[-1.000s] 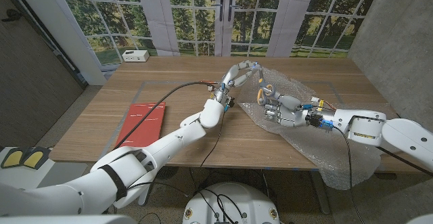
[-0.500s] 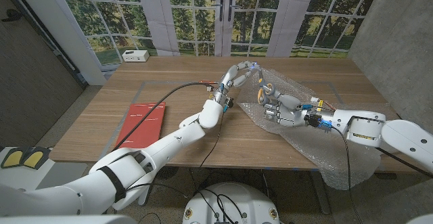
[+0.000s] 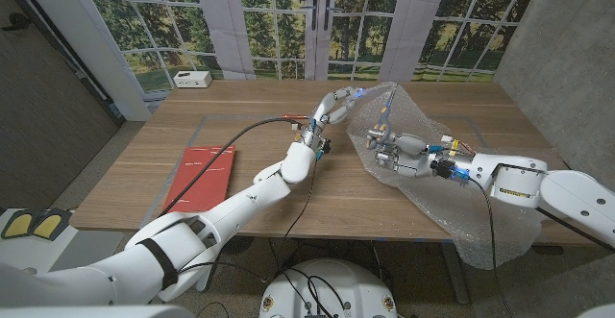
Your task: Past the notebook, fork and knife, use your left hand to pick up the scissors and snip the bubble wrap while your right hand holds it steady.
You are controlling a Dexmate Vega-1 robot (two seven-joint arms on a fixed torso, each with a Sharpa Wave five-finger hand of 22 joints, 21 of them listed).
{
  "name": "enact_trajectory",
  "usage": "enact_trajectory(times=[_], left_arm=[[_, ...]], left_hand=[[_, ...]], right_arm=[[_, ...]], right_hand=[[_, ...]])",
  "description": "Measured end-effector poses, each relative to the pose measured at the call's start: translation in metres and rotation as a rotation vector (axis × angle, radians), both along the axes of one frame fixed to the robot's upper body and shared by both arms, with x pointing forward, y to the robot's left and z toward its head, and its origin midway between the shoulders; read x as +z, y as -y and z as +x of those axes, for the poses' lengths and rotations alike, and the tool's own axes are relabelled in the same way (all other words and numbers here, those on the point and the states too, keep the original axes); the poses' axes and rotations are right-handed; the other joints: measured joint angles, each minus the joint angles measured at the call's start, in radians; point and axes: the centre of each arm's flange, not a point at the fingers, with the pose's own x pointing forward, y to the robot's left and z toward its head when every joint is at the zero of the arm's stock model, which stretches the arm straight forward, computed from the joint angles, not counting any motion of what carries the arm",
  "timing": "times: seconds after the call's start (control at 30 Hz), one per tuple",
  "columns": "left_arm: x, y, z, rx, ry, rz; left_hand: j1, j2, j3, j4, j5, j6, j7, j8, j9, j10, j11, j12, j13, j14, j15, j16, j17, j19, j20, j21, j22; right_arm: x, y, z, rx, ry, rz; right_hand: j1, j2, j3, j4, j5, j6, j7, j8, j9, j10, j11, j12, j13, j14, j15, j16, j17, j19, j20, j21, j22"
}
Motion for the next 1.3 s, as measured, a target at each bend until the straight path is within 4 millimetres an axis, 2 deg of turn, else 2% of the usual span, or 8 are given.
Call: enact_trajectory(times=[0.3, 0.53, 0.73, 0.8, 0.87, 0.97, 1.1, 1.3], left_arm=[[-0.0015, -0.0030, -0.0003, 0.000, -0.002, -0.006], [-0.0031, -0.0055, -0.0018, -0.002, -0.004, -0.012], [-0.0049, -0.0071, -0.0027, -0.003, -0.010, -0.020], [-0.0050, -0.0075, -0.0026, -0.002, -0.010, -0.022], [-0.0049, -0.0081, -0.0024, 0.001, -0.008, -0.031], [-0.0061, -0.0088, -0.0021, 0.007, -0.003, -0.046], [-0.0066, -0.0091, -0.0022, 0.010, 0.006, -0.064], [-0.0071, -0.0095, -0.0002, 0.019, 0.008, -0.085]], left_hand=[[0.000, 0.000, 0.003, -0.003, 0.000, 0.000, 0.000, -0.007, -0.005, 0.000, 0.000, 0.000, 0.000, 0.004, -0.004, 0.000, 0.000, 0.000, 0.000, 0.000, 0.000], [0.000, 0.000, 0.004, -0.004, 0.000, 0.000, 0.000, -0.007, -0.004, 0.000, 0.000, 0.000, 0.000, 0.004, -0.003, 0.000, 0.000, 0.000, 0.000, 0.000, 0.000], [-0.021, 0.010, 0.011, 0.003, 0.000, -0.011, -0.011, -0.014, -0.009, 0.027, 0.010, 0.000, 0.005, 0.084, -0.004, 0.023, 0.000, 0.027, 0.002, 0.008, 0.000], [-0.034, 0.016, 0.021, 0.012, 0.001, -0.020, -0.020, -0.013, -0.005, 0.085, 0.016, 0.020, 0.005, 0.145, -0.006, 0.037, 0.000, 0.041, -0.004, 0.011, 0.000], [-0.040, 0.021, 0.042, 0.015, 0.010, -0.028, -0.027, -0.003, 0.007, 0.164, 0.018, 0.043, 0.005, 0.258, -0.009, 0.065, 0.003, 0.080, -0.017, 0.024, 0.000], [-0.039, 0.021, 0.077, 0.013, 0.020, -0.030, -0.029, 0.019, 0.032, 0.215, 0.018, 0.046, 0.010, 0.434, -0.025, 0.095, 0.009, 0.212, -0.039, 0.069, 0.004], [-0.039, 0.021, 0.097, 0.005, 0.028, -0.042, -0.020, 0.036, 0.060, 0.229, 0.017, 0.055, 0.038, 0.544, -0.054, 0.097, 0.014, 0.342, -0.084, 0.116, 0.005], [-0.025, 0.035, 0.112, -0.002, 0.033, -0.076, 0.004, 0.055, 0.113, 0.250, 0.021, 0.106, 0.126, 0.672, -0.091, 0.135, 0.042, 0.358, -0.106, 0.122, 0.005]], right_arm=[[0.0026, -0.0004, -0.0010, -0.012, 0.009, -0.008], [0.0022, -0.0018, -0.0024, -0.010, 0.005, -0.013], [0.0018, -0.0025, -0.0033, -0.010, 0.002, -0.016], [0.0024, -0.0027, -0.0033, -0.009, 0.002, -0.017], [0.0031, -0.0031, -0.0032, -0.008, 0.003, -0.018], [0.0033, -0.0048, -0.0030, -0.005, 0.001, -0.022], [0.0045, -0.0063, -0.0026, -0.002, 0.002, -0.025], [0.0066, -0.0078, -0.0020, 0.001, 0.005, -0.029]], right_hand=[[-0.005, -0.005, 0.051, 0.000, -0.008, 0.000, 0.000, -0.015, 0.007, 0.000, 0.000, -0.003, 0.009, 0.010, 0.001, -0.043, 0.000, 0.000, 0.000, 0.000, -0.004], [-0.018, -0.018, 0.069, -0.005, -0.008, 0.000, 0.000, -0.020, 0.008, 0.002, -0.001, -0.015, 0.010, 0.020, -0.002, -0.063, 0.000, 0.000, 0.000, 0.000, -0.003], [-0.024, -0.024, 0.081, -0.010, -0.011, 0.006, -0.005, -0.028, 0.008, 0.007, -0.006, -0.023, 0.009, 0.029, -0.004, -0.077, 0.000, 0.000, 0.000, 0.000, -0.003], [-0.028, -0.028, 0.085, -0.013, -0.011, 0.006, -0.005, -0.028, 0.008, 0.009, -0.008, -0.023, 0.011, 0.031, -0.005, -0.081, 0.000, 0.000, 0.000, 0.000, -0.004], [-0.028, -0.028, 0.088, -0.016, -0.011, 0.006, -0.005, -0.028, 0.008, 0.009, -0.008, -0.023, 0.014, 0.031, -0.005, -0.085, 0.000, 0.000, 0.000, 0.000, -0.007], [-0.034, -0.033, 0.095, -0.015, -0.011, 0.006, -0.005, -0.036, 0.010, 0.012, -0.011, -0.023, 0.019, 0.030, -0.005, -0.092, 0.000, 0.000, 0.000, 0.000, -0.005], [-0.039, -0.038, 0.104, -0.023, -0.011, 0.008, -0.003, -0.036, 0.013, 0.013, -0.012, -0.027, 0.015, 0.040, -0.004, -0.103, 0.000, 0.000, 0.000, 0.000, -0.005], [-0.052, -0.036, 0.115, -0.029, -0.011, 0.008, -0.003, -0.043, 0.015, 0.013, -0.012, -0.032, 0.017, 0.043, -0.007, -0.111, 0.003, 0.000, 0.000, 0.000, -0.005]])
